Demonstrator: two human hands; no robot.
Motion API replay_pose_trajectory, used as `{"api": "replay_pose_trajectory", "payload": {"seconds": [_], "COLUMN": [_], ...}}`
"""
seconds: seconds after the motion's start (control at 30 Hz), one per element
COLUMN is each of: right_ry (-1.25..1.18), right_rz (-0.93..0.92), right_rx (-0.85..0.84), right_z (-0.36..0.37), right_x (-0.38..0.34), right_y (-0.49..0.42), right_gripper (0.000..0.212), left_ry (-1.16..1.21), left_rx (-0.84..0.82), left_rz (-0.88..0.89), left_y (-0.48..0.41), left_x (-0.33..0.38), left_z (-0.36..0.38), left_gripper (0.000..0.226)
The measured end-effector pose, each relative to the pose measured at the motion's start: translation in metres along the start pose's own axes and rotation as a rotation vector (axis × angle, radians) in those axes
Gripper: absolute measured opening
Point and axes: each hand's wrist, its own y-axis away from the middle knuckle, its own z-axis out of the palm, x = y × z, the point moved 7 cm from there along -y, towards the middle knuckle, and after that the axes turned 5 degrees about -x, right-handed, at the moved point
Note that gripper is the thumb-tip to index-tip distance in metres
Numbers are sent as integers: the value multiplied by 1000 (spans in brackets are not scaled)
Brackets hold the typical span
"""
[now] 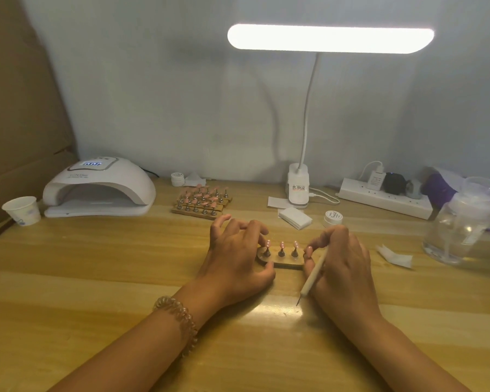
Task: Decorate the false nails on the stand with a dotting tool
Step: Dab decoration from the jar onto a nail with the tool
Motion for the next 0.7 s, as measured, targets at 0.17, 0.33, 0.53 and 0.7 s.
{"api": "replay_pose_trajectory", "payload": {"seconds": [0.17,0.33,0.53,0.7], "right_ry": [-43,-112,-110,-139], "right_rz": [-28,15,19,24], "right_rx": [-102,-227,-271,-260], "right_z": [9,20,22,21], "right_x": [-4,-2,-1,-2], "right_y": [8,15,15,15], "right_gripper": [47,37,42,47], "left_ry": [-57,-96,-64,95], "left_rx": [1,45,157,-27], "left_rz": [-28,4,-114,-478], "left_y": [-6,0,12,19], "left_x": [3,6,-22,-73], "left_z": [4,-2,-22,-7], "left_gripper": [40,44,60,69]}}
